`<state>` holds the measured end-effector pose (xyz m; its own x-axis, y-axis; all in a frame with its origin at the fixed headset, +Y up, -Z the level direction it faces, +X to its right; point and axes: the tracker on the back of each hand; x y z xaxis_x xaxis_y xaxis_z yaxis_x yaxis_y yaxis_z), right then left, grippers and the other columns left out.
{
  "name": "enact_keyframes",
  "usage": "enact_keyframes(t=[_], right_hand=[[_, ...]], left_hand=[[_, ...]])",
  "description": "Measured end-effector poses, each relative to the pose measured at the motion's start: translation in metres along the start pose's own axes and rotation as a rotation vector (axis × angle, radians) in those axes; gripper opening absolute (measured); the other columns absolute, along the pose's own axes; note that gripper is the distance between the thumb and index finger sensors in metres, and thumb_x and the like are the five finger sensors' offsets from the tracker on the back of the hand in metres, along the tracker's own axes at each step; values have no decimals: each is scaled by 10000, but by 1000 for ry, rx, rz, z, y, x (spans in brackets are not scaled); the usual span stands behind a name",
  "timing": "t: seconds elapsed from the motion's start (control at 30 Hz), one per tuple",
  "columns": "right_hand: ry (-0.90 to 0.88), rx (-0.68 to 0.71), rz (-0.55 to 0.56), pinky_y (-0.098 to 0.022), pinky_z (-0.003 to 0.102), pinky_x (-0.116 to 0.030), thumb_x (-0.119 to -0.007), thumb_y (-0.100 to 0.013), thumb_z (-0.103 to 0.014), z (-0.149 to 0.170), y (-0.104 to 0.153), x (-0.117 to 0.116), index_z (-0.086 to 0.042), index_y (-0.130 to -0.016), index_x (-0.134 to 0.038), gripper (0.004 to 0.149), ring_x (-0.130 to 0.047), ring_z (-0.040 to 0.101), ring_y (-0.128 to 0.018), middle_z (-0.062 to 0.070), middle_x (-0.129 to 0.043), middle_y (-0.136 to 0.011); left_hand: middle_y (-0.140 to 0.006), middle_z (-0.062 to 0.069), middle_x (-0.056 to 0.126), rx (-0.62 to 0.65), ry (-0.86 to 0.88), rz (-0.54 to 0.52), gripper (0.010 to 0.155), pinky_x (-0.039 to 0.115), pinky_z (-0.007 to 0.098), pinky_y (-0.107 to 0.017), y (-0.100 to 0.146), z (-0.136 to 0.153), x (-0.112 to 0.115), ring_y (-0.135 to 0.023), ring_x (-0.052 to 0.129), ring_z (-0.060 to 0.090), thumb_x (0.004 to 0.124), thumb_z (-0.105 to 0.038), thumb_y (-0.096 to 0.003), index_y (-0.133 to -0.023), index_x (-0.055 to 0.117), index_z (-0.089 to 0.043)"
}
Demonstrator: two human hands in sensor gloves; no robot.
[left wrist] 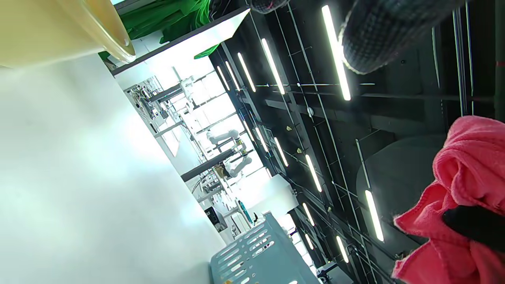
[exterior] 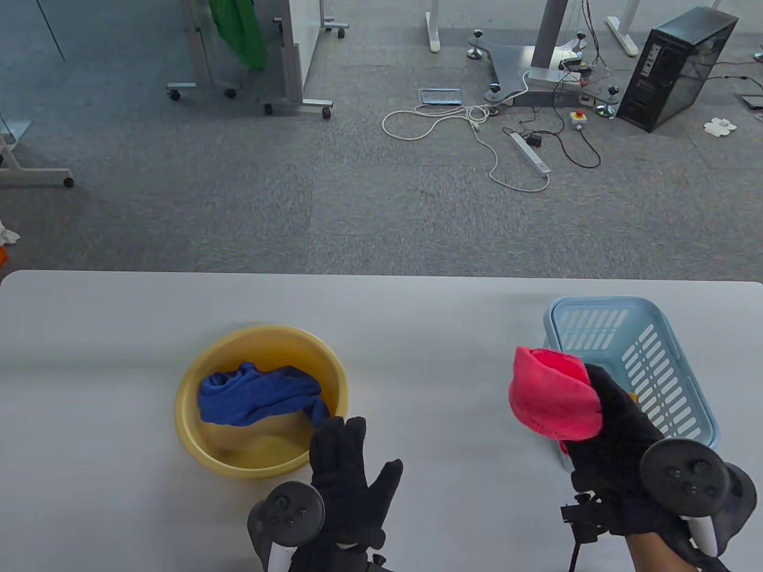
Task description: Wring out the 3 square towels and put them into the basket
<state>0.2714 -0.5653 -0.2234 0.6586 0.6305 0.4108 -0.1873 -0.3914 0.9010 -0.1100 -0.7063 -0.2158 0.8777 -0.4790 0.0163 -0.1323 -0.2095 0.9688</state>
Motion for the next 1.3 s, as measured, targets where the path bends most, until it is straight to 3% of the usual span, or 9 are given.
enact_keyframes(t=[0.2,0.3,0.53,0.77,0.93,1.03,1.1,1.3], right_hand=[[14,-162,48,-741,663,-569,-1025,-458,-355,30,-17,9,-258,-1043,-577,744,-971,303,-605,106,-822,-871],[-35,-232,55,-746,703,-492,-1007,-468,-393,48,-23,3,-267,-1054,-556,750,-971,311,-634,99,-823,-882],[-1,-397,68,-740,709,-473,-984,-461,-442,84,-28,-11,-225,-1083,-482,828,-954,346,-702,118,-794,-923],[110,-498,88,-706,764,-370,-966,-461,-480,108,-25,-23,-167,-1096,-431,887,-870,419,-814,139,-752,-959],[146,-560,51,-675,796,-236,-955,-457,-509,121,-22,-31,-148,-1110,-362,953,-659,505,-962,175,-664,-1016],[153,-596,8,-684,740,-135,-920,-467,-554,127,-20,-36,-168,-1081,-34,1145,-299,581,-1016,257,-261,-1129],[136,-598,0,-687,721,-109,-923,-461,-559,128,-20,-38,-174,-1065,7,1174,-189,583,-1006,266,-145,-1122],[115,-585,5,-684,737,-116,-914,-460,-571,126,-19,-36,-179,-1074,-10,1161,-99,580,-989,262,-52,-1109]], left_hand=[[-1167,146,98,14,4,22,877,270,723,-707,-1,1,3,-1072,64,478,768,-616,-565,-1166,230,-272],[-1166,148,96,11,3,28,874,266,723,-706,-1,1,4,-1071,61,478,768,-613,-565,-1168,236,-269],[-1166,156,108,-5,26,20,845,290,717,-708,-2,5,0,-1070,75,483,723,-610,-574,-1165,231,-258],[-1166,158,111,-28,63,40,817,286,718,-707,-3,8,2,-1070,74,483,712,-578,-583,-1166,240,-254],[-1166,161,113,-30,62,54,822,288,718,-707,-4,8,5,-1069,75,484,716,-587,-581,-1168,246,-253],[-1165,163,112,-44,80,70,786,290,718,-706,-6,9,6,-1069,76,484,696,-546,-590,-1169,254,-252],[-1164,165,110,-49,89,76,791,288,718,-706,-6,10,7,-1068,73,486,701,-552,-590,-1169,255,-252],[-1165,167,115,-49,88,74,801,290,719,-706,-6,10,6,-1069,79,487,710,-563,-588,-1171,258,-251]])
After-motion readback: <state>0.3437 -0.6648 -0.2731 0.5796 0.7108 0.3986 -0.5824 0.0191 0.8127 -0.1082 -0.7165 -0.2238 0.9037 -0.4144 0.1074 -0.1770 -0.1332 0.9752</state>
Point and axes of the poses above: the tracker on the back of each hand, its own z axis roughly to the little-finger side, its own y axis roughly from the fingertips to the wrist, x = y × z
